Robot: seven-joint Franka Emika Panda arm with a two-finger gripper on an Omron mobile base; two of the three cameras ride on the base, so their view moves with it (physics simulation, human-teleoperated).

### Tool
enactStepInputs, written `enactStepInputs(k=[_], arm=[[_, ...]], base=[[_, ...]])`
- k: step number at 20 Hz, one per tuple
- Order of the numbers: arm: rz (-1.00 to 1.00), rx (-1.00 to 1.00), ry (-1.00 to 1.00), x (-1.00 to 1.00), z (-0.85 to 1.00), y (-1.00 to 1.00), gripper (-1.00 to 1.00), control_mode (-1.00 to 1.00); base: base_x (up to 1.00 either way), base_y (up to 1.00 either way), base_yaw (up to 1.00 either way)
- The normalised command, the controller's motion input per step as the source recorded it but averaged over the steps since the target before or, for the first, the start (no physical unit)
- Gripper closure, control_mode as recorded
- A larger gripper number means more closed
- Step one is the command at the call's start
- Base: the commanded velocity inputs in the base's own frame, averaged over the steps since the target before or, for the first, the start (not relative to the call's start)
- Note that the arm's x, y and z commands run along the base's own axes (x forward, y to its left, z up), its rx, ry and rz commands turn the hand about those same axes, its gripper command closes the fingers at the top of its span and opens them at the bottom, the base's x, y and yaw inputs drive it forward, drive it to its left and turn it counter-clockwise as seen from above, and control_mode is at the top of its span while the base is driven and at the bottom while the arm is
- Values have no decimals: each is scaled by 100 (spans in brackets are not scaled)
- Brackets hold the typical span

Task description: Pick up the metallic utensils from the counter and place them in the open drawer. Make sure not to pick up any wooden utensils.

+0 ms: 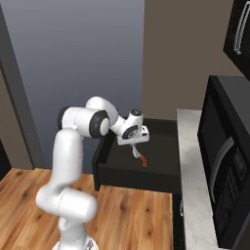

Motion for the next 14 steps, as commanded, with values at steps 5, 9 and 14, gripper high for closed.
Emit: enactStepInputs(k=[5,9,14], arm=[[0,-2,0,37,-23,0,100,-100],[0,0,-3,2,-37,0,100,-100],[0,0,-6,-46,-25,5,100,-100]], base=[[0,0,0],[0,0,0],[0,0,0]])
